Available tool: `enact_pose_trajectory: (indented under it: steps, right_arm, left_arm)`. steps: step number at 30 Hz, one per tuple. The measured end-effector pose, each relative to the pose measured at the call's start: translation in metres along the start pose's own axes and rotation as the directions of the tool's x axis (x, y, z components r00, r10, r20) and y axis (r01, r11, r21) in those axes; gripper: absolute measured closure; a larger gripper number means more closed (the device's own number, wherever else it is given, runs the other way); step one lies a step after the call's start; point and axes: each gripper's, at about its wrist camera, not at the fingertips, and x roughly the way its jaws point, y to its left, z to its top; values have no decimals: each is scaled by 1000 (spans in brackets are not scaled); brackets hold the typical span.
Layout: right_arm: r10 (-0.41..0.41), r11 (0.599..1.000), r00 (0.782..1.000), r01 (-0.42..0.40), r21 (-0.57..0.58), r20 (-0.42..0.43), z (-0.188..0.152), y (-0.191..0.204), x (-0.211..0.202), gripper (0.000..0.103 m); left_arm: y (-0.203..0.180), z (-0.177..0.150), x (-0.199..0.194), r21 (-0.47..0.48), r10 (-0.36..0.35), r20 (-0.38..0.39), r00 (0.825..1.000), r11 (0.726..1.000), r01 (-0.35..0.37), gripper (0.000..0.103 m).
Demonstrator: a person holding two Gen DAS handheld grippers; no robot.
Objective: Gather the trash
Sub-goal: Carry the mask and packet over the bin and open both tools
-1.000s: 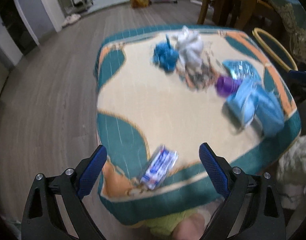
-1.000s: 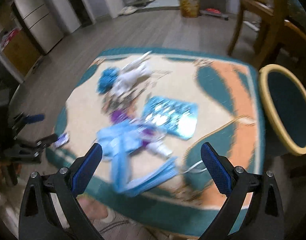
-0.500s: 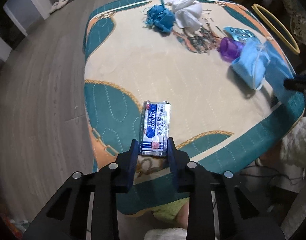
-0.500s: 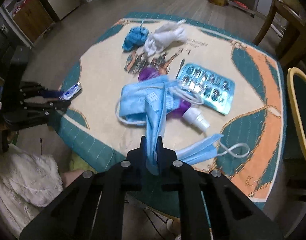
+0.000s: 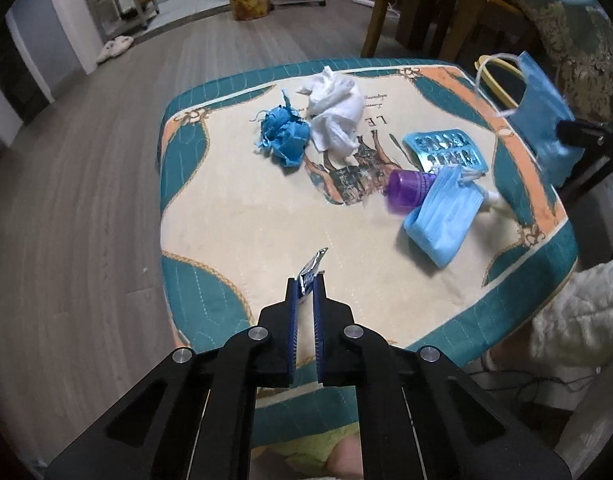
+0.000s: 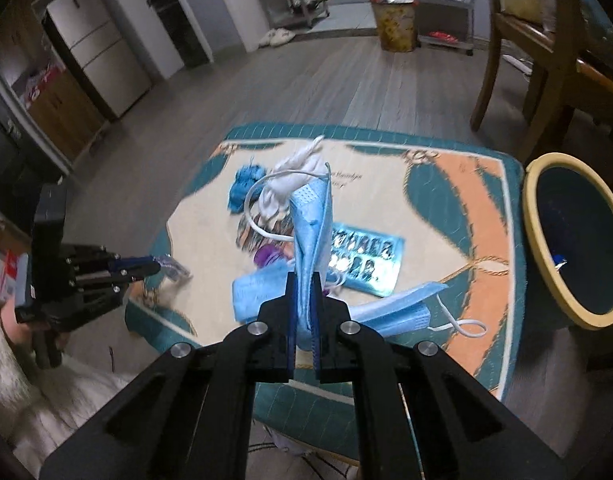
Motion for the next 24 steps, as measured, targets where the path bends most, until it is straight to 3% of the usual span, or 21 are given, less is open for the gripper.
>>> enact_pose_trajectory:
  steps: [4, 10, 18, 24]
  right_arm:
    - [11, 999, 1000, -11, 33, 19, 4, -10, -9, 98]
    - [24, 999, 996, -28, 44, 82, 22, -19, -35, 98]
    - [-6, 1000, 988, 4, 15, 154, 55, -43, -76, 98]
    - [-78, 996, 979, 68, 62, 190, 62, -91, -91, 98]
  left_arm:
    - [-3, 6, 4, 14, 19, -7, 1000, 1000, -19, 96]
    - [-13, 36, -26, 10, -4, 103, 995, 1000, 3, 96]
    - [-53, 94, -78, 36, -82, 271, 959, 997, 75, 96]
    - [-86, 129, -83, 74, -127, 306, 944, 991, 109, 96]
